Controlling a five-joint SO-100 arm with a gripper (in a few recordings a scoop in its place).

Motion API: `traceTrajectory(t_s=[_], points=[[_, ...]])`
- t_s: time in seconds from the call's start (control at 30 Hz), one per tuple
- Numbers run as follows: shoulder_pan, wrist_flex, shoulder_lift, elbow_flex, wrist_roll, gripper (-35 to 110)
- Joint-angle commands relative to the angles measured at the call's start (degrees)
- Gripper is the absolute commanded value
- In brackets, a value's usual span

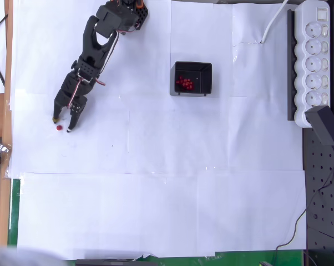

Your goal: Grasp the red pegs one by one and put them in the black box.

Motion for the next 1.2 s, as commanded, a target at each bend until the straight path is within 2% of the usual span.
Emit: traceTrajectory(t_s=[0.0,0.63,1.17], points=[[-0.2,-1.1,2.1,1.7,-0.3,18],[-0.4,-4.7,5.1,3.3,0.7,18],[-0.4,-3.3,4.8,3.3,0.3,1]])
